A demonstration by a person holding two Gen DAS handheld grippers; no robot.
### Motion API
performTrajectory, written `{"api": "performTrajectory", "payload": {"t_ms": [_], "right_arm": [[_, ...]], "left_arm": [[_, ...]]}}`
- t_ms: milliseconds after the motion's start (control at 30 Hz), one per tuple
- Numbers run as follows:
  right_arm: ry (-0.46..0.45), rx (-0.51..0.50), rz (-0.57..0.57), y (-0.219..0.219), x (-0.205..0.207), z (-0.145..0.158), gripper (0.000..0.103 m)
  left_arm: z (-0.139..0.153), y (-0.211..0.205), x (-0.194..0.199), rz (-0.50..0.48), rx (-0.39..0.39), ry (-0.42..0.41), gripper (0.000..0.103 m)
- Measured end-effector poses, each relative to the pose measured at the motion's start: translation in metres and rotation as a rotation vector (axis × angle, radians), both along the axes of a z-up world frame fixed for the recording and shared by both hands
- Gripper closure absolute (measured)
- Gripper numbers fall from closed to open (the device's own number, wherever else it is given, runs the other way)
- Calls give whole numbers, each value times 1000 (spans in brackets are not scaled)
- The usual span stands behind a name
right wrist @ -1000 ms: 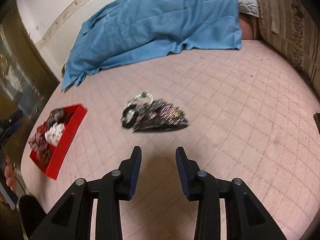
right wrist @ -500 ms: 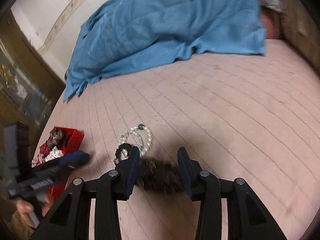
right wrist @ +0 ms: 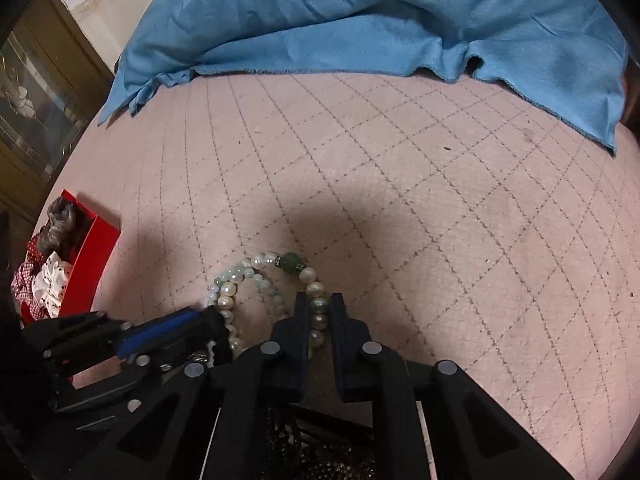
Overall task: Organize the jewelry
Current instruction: 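Grasp the black hair tie with the left tool while the right grasps a pearl bracelet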
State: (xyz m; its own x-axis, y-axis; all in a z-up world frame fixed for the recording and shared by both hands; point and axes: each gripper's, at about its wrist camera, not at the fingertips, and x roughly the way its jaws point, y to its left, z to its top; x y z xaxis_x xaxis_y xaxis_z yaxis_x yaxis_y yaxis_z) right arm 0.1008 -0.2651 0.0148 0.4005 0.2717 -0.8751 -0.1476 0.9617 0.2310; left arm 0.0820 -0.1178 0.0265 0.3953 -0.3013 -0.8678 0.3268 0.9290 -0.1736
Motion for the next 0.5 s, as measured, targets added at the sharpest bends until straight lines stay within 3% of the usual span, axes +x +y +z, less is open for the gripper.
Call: {"api": "performTrajectory", "payload": {"t_ms": [200,500], "right_arm": [[-6,-39,-61,-28,-21,6,93],[-135,86,-170,-60,-52,45,93]], "left_arm": [[3,46,-19,62,-50,33,97],[25,80,-47,93,-155,7,97]]}}
